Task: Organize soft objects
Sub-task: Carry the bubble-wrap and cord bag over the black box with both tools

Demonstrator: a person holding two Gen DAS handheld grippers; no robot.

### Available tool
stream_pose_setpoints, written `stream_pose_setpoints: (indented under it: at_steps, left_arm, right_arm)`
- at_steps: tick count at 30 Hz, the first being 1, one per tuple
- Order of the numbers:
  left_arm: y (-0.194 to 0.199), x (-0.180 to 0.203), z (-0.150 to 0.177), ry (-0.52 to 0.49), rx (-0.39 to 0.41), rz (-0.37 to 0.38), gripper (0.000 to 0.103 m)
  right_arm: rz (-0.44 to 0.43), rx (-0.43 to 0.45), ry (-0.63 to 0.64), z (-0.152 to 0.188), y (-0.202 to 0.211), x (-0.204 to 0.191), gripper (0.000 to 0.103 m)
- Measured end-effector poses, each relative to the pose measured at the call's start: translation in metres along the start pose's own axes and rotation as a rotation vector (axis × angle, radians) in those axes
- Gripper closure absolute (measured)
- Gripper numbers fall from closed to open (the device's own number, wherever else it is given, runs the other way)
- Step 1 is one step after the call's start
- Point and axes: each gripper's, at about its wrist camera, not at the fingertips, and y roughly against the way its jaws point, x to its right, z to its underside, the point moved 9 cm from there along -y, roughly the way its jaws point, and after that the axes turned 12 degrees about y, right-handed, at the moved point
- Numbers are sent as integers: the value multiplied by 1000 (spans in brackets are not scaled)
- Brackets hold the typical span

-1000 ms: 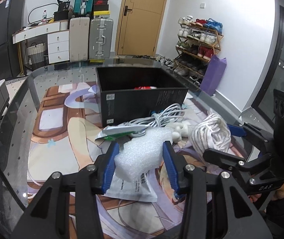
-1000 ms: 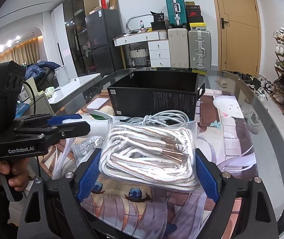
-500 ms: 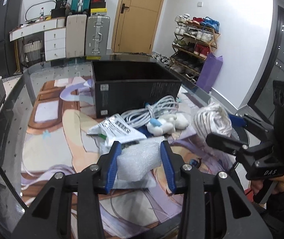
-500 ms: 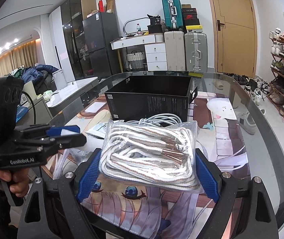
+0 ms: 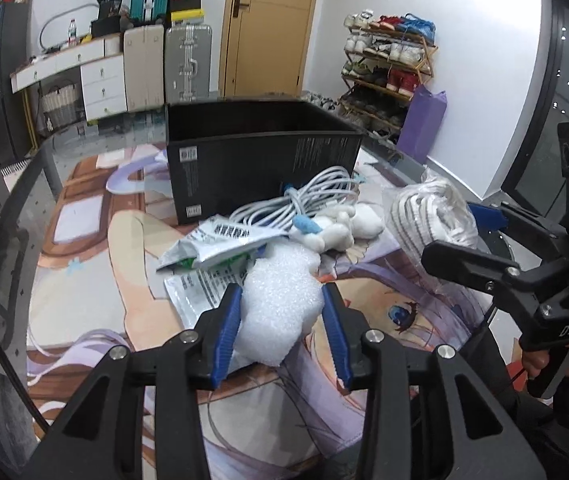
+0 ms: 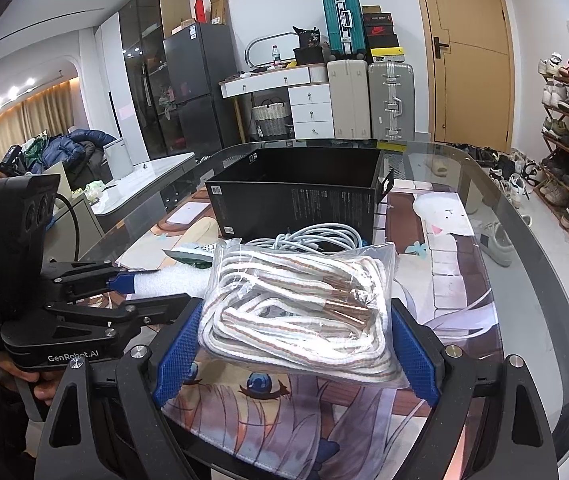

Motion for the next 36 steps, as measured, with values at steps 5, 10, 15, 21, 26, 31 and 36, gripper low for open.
stream_pose_setpoints:
  at_steps: [5, 10, 15, 21, 26, 31, 36]
  left_arm:
    - [12, 2, -5, 11, 28, 30, 66]
    - [26, 3, -11, 31, 58, 49, 66]
    - [41, 2, -21, 56, 100, 65, 66]
    - [48, 0, -31, 66, 132, 66, 66]
    - [44, -4, -44, 84, 146, 64, 66]
    - [39, -8, -59, 103, 163, 55, 66]
    - [33, -8, -75, 106, 181, 50, 66]
  right_arm:
    - [3, 7, -6, -2, 0, 1, 14]
    - [6, 15, 0, -3, 2, -2, 14]
    - [5, 23, 14, -9, 4, -5, 14]
    - [9, 36, 23, -19, 5, -2, 14]
    - [22, 39, 29, -30, 2, 4, 14]
    - [28, 37, 45, -40, -4, 8, 14]
    - [41, 42, 56, -56, -10, 16, 14]
